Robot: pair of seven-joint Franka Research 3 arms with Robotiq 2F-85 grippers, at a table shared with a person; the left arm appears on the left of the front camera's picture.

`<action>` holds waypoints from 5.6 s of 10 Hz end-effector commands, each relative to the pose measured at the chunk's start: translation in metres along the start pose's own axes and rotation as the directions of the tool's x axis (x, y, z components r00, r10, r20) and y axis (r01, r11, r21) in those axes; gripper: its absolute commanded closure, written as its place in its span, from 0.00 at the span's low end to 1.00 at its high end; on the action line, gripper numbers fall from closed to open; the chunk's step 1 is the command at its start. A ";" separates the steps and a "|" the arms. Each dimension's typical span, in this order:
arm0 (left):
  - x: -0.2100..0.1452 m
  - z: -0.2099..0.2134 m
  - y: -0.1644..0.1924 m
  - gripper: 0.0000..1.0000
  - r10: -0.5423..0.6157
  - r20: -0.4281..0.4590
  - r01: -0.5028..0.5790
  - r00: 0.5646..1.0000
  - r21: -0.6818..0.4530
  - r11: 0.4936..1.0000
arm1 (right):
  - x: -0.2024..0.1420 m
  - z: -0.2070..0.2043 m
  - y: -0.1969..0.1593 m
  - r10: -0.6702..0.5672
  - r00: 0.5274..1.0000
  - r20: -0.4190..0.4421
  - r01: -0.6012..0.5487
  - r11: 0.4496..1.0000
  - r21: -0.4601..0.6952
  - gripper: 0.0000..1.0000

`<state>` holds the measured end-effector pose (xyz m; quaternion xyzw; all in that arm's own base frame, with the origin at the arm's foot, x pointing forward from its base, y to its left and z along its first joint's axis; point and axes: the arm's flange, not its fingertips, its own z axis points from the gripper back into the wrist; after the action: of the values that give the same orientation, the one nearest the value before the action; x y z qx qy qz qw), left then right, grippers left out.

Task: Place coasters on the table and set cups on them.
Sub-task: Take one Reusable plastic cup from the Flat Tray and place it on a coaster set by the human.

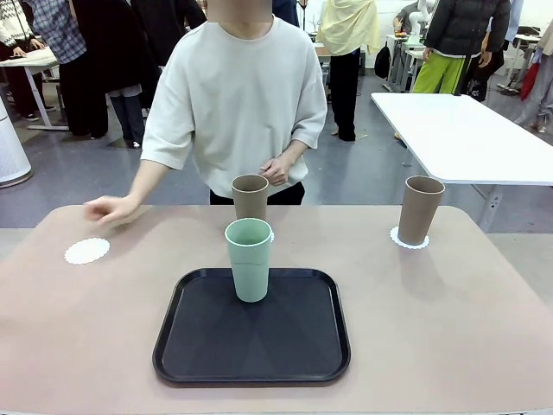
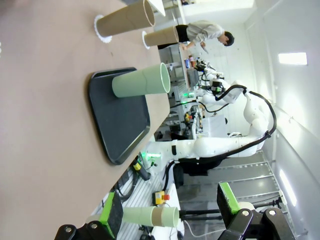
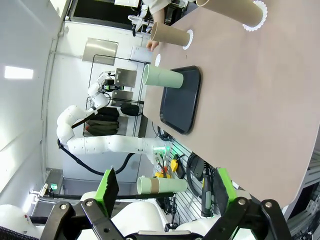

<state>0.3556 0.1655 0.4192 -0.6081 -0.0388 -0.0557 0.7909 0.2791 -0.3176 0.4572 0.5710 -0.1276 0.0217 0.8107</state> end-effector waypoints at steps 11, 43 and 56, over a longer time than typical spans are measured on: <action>0.071 -0.062 -0.077 0.00 -0.177 -0.346 0.321 0.921 0.420 0.849 | -0.001 0.000 0.001 0.003 1.000 -0.001 -0.003 1.000 0.009 0.00; 0.062 -0.330 -0.027 0.00 -0.912 -0.406 0.992 0.061 0.128 0.009 | -0.001 0.000 0.001 0.003 1.000 -0.001 -0.003 1.000 0.009 0.00; 0.090 -0.345 0.058 0.00 -0.992 -0.039 0.989 0.122 -0.074 0.124 | -0.001 0.000 0.001 0.003 1.000 -0.001 -0.003 1.000 0.009 0.00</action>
<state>0.4497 -0.1593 0.2808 -0.4401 -0.4024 -0.5904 0.5439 0.2796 -0.3171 0.4566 0.5717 -0.1263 0.0219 0.8104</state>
